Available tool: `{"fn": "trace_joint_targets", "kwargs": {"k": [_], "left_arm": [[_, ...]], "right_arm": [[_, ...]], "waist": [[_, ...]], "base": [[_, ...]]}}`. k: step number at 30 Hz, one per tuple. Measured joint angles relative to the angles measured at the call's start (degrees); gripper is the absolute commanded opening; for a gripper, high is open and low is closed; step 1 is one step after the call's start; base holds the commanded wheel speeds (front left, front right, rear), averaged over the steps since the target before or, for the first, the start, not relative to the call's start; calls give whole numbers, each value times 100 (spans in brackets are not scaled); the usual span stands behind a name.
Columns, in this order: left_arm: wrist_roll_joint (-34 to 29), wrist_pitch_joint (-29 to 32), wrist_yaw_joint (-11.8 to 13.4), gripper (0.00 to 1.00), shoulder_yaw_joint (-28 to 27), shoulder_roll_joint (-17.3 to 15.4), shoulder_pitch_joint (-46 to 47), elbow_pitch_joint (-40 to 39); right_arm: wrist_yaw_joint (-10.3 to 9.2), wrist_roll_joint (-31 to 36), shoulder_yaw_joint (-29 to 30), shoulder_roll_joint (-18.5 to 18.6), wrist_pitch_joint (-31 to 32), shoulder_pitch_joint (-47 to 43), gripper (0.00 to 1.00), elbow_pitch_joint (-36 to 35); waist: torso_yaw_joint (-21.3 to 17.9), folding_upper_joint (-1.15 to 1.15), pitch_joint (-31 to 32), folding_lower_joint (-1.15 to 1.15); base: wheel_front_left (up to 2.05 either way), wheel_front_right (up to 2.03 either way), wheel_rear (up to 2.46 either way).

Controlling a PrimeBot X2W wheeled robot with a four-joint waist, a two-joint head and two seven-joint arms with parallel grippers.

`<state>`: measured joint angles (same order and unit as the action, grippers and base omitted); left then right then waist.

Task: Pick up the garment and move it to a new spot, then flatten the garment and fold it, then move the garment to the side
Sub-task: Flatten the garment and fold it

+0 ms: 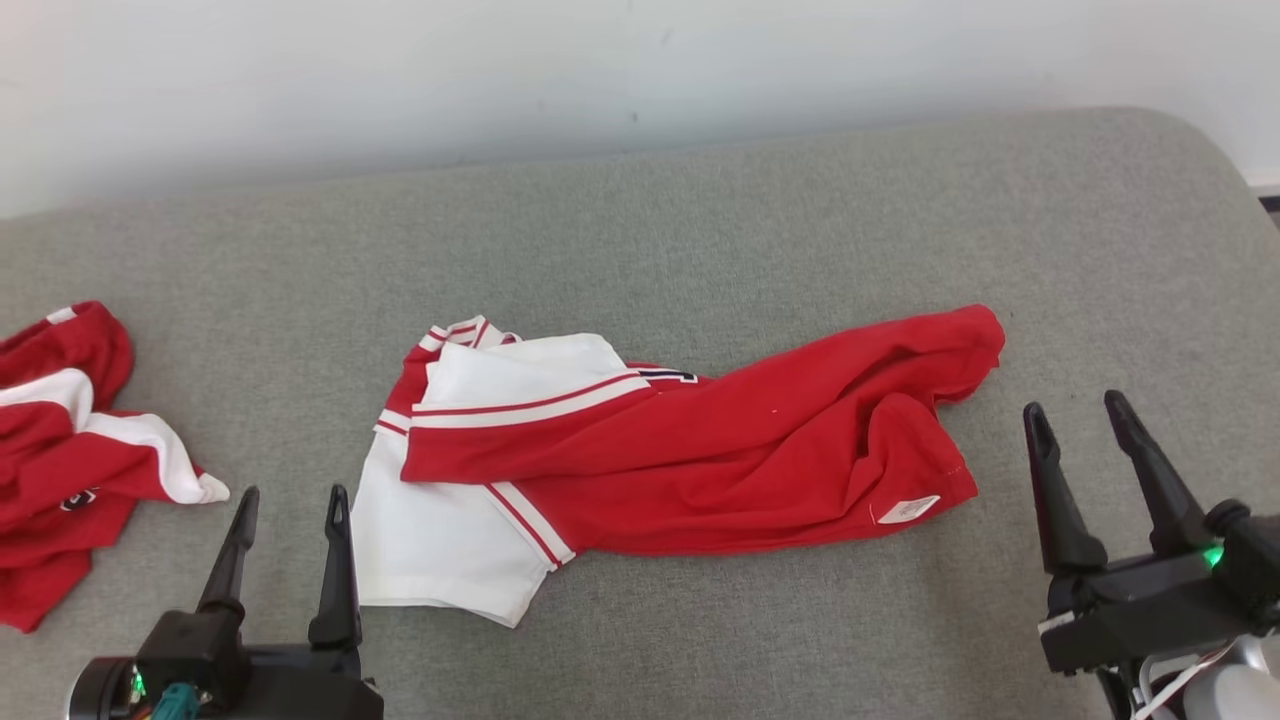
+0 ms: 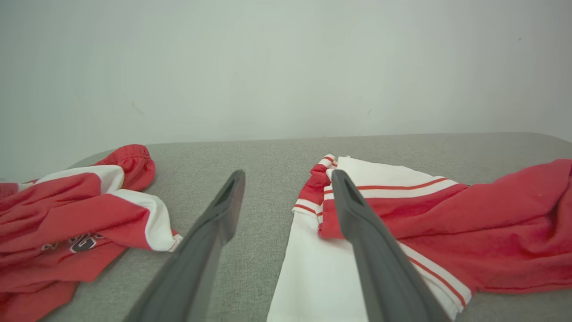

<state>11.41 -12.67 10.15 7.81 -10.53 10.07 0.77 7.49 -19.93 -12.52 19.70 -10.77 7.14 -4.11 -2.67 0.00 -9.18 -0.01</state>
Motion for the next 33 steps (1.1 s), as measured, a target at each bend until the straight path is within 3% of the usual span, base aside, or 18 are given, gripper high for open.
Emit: {"fn": "trace_joint_targets", "kwargs": {"k": [21, 33], "left_arm": [[66, 248, 182, 100, 13, -94, -714, -324], [66, 270, 232, 100, 44, -143, -775, -416]], "right_arm": [[0, 441, 129, -475, 252, -1117, 100, -254], [0, 495, 175, -581, 450, -1239, 100, -447]], "waist": [[108, 0, 775, 0], [146, 0, 838, 0]], "base": [[0, 0, 0], [0, 0, 0]]}}
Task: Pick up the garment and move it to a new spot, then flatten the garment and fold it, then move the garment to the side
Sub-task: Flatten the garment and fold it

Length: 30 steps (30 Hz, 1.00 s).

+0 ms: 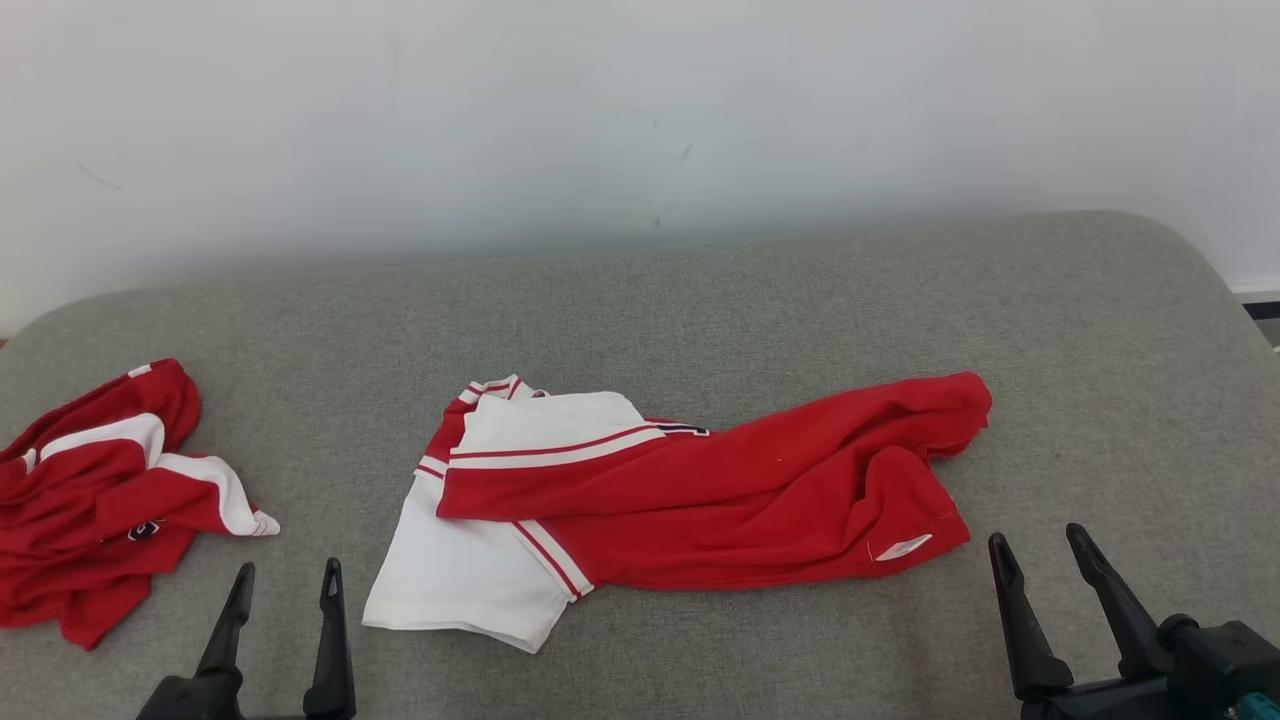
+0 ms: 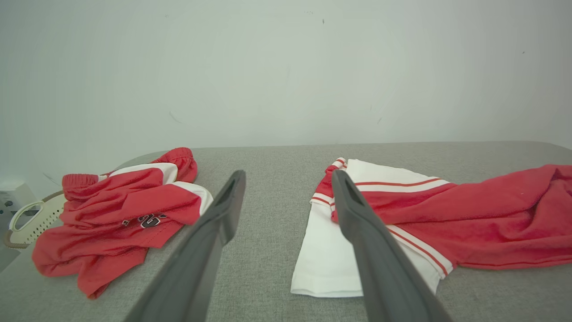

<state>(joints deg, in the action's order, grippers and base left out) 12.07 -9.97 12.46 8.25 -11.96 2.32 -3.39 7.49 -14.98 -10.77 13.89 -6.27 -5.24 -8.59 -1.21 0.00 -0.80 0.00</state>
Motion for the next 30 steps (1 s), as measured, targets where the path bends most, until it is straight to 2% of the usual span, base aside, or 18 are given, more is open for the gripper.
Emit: {"fn": "trace_joint_targets", "kwargs": {"k": [8, 12, 20, 30], "left_arm": [[11, 45, 15, 100, 46, -18, 5, 0], [143, 342, -149, 100, 175, -30, 76, 102], [566, 1324, -475, 100, 355, -56, 403, 747], [771, 1582, -563, 100, 240, -134, 824, 1435]], "right_arm": [[0, -15, -26, -9, 19, 7, 100, 7], [0, -44, -57, -3, 20, 49, 100, 13], [0, -118, -170, 58, 15, 220, 100, 73], [0, -215, -258, 89, -89, 395, 100, 276]], "waist": [[13, 1, -55, 0], [11, 0, -130, 0], [-90, 0, -409, 0], [-310, 0, -814, 1]], "base": [[0, 0, 0], [0, 0, 0], [0, 0, 0], [0, 0, 0]]}}
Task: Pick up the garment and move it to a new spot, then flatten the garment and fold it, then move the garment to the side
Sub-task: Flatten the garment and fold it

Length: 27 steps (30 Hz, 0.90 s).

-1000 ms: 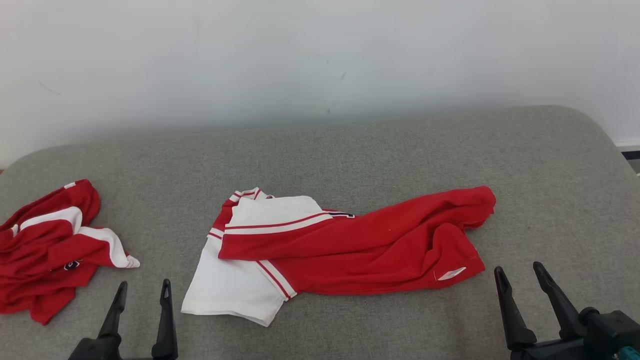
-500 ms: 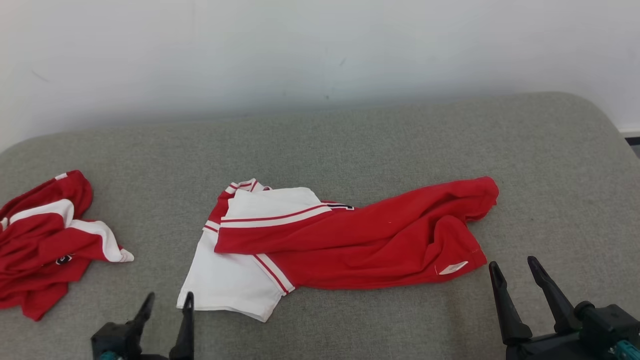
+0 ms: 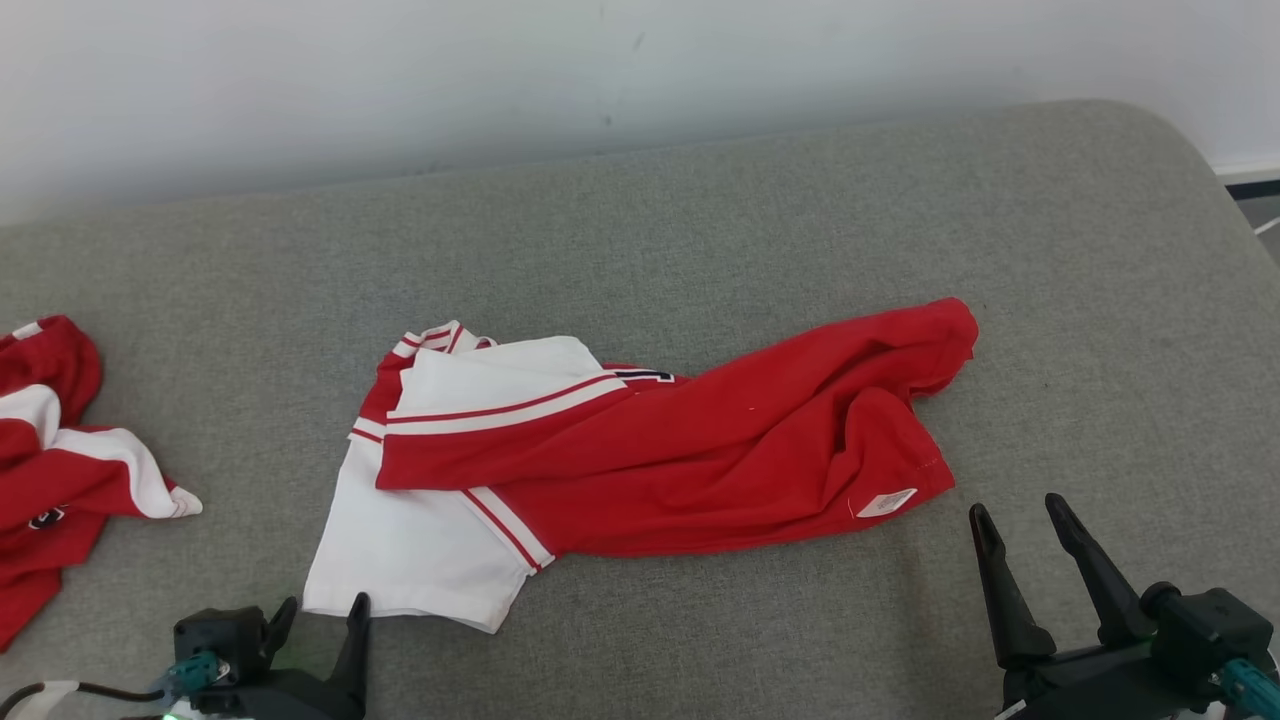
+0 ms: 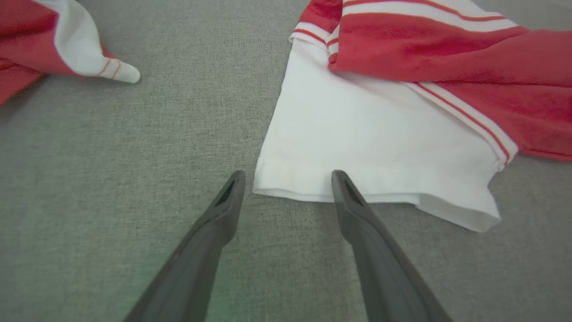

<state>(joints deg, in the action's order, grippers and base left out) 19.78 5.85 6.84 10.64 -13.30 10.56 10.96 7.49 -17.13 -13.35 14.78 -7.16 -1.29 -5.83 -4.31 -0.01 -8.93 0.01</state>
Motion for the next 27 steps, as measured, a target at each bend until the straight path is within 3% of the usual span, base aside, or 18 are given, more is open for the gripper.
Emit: {"fn": "trace_joint_targets", "kwargs": {"k": [9, 11, 12, 19, 27], "left_arm": [[142, -2, -11, 100, -32, -4, 107, 132], [156, -1, -18, 46, -23, -5, 124, 135], [162, 1, -22, 0, -14, -8, 130, 134], [237, -40, -63, 0, 7, 20, 194, 12], [205, -43, -18, 0, 74, 20, 358, -153]], "right_arm": [[0, -42, 33, 58, -64, 99, 100, 92], [0, -48, 84, 86, -38, 135, 100, 129], [0, -48, 126, 105, -24, 157, 100, 145], [0, -191, 344, 371, 274, 265, 100, 394], [0, -658, -478, 957, 549, 954, 100, 834]], "waist": [[-51, 0, -143, 0], [-53, 0, -162, 0], [-55, 0, -172, 0], [-56, 0, -309, 0], [-15, 0, -540, 0]], "base": [[0, 0, 0], [0, 0, 0], [0, 0, 0], [0, 0, 0], [0, 0, 0]]}}
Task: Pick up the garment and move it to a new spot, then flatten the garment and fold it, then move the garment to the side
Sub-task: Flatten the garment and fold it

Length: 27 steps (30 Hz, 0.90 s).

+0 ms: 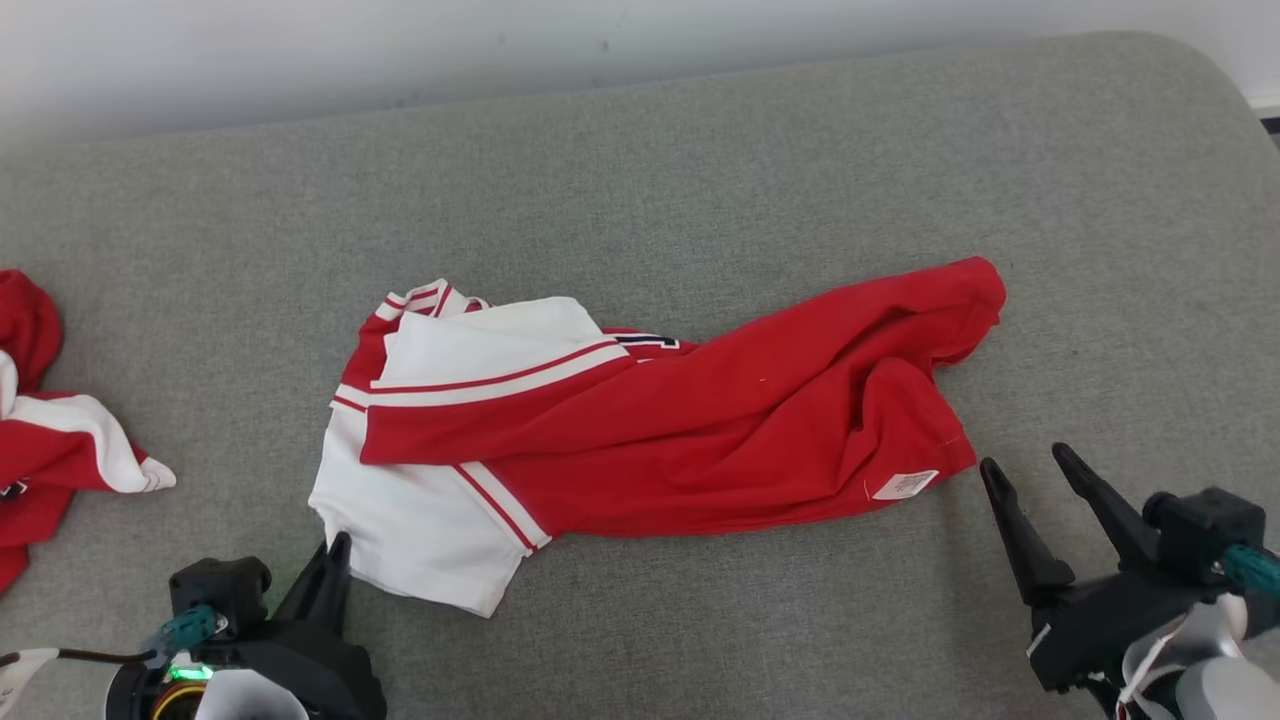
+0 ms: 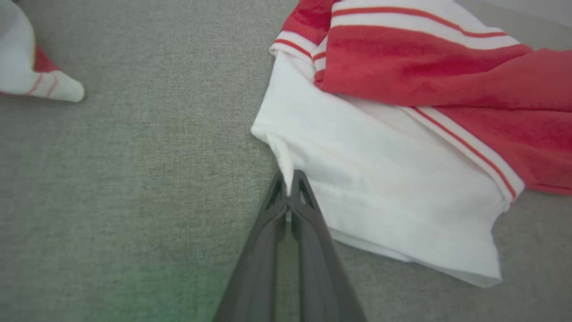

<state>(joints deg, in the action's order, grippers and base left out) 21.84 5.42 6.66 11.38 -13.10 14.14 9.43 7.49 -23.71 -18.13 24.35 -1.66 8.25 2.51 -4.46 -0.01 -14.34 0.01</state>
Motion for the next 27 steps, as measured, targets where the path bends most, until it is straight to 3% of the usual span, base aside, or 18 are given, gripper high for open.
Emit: {"fn": "trace_joint_targets", "kwargs": {"k": [15, 16, 17, 18, 19, 27], "left_arm": [[-19, -53, 51, 0, 65, -19, 213, -123], [-19, -53, 51, 0, 66, -19, 218, -123], [-19, -73, 56, 0, 75, -19, 219, -118], [-19, -78, 57, 0, 79, -18, 219, -116], [-19, -78, 57, 0, 81, -19, 220, -114], [19, -238, 99, 0, 65, -2, 216, -180]], "right_arm": [[0, -483, -1324, 737, 479, 1234, 100, 564], [0, -493, -1382, 769, 519, 1279, 93, 580], [0, -479, -1527, 826, 520, 1354, 38, 593], [1, -509, -1570, 839, 527, 1375, 9, 597], [1, -512, -1629, 865, 526, 1389, 0, 598], [1, -691, -1612, 966, 350, 1398, 0, 411]], "waist": [[106, 0, -405, 0], [110, 0, -410, 0], [110, 0, -413, 0], [109, 0, -412, 0], [108, 0, -411, -1], [83, 0, -320, 0]], "base": [[0, 0, 0], [0, 0, 0], [0, 0, 0], [0, 0, 0], [0, 0, 0], [0, 0, 0]]}}
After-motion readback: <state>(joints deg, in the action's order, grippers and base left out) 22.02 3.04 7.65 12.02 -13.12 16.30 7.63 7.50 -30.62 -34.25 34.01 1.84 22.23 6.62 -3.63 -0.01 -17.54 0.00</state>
